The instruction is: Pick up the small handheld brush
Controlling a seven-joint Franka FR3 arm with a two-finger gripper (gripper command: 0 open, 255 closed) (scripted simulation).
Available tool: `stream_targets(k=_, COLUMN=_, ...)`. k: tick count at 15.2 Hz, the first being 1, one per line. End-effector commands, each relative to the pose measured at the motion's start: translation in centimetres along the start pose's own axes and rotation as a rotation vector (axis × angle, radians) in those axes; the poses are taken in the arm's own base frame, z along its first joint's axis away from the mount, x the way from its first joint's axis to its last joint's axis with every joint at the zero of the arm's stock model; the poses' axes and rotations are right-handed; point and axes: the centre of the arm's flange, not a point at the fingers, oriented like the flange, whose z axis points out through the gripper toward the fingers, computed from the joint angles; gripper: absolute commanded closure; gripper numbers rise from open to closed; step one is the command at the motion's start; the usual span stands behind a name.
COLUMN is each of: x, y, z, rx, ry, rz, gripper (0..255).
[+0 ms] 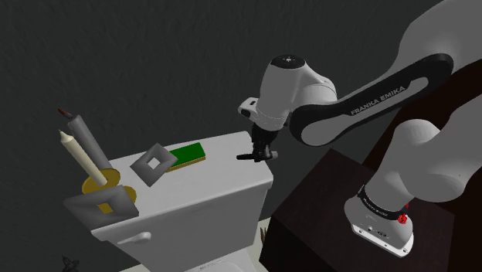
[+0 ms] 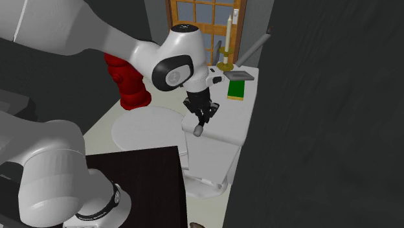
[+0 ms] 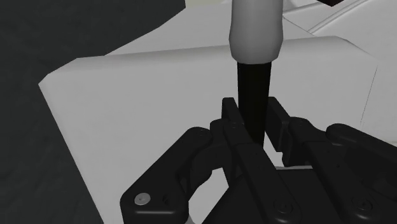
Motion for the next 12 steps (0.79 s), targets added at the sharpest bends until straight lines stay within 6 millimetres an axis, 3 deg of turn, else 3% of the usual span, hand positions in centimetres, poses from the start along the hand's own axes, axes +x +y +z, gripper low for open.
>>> stream_targets(k=1, x=0.1, y=0.2, z=-0.9, rx=0.0, ry=0.0, rz=0.0, gripper=255)
stream_targets(k=12, x=0.6, y=0.8, z=-6.7, rx=0.0, ry=0.0, rz=0.0, gripper=255)
